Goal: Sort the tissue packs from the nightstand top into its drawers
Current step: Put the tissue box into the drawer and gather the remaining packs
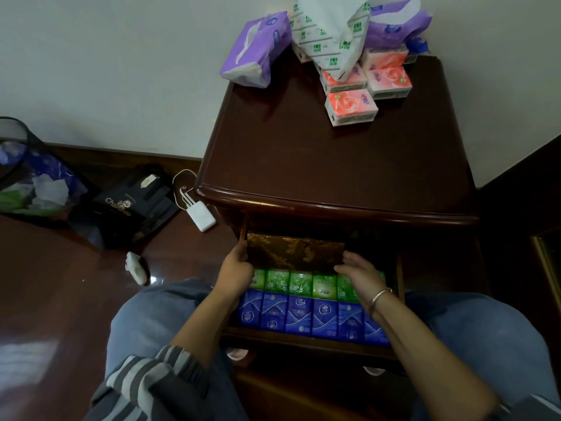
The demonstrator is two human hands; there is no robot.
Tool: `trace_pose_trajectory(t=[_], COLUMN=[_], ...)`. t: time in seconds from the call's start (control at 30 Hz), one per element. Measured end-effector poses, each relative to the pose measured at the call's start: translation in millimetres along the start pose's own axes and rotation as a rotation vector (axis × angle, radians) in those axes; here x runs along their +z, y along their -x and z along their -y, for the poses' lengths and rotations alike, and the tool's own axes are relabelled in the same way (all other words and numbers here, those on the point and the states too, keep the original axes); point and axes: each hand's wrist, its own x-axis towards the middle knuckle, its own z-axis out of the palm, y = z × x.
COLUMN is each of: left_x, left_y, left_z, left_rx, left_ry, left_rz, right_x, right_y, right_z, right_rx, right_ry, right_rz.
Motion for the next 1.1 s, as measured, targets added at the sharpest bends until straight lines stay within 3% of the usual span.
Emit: trace_pose_trajectory(t=[0.2, 0.53, 0.77, 0.97, 1.1], left_x=[3, 10, 15, 7, 11], left_y=[-8, -21, -24, -19, -14], left_z=[2, 2, -2, 7, 10], left_rx=[0.053, 0.168, 0.185, 0.185, 0.249], left_ry=[-0.077, -0.308, -0.403, -0.509, -0.607], left_rz=[0.034, -0.136, -0.150, -0.144, -0.192], right_x=[3, 8, 8, 6, 6], right_y=[-12, -28, -37, -32, -28], right_z=[-4, -4, 4, -12, -13], right_rx=[-0.039, -0.037, -0.059, 0.018, -0.020], right_ry=[-0.102, -0.127, 0.030, 0.238, 0.229], right_rz=[-0.052, -0.014, -0.025, 0.087, 0.014])
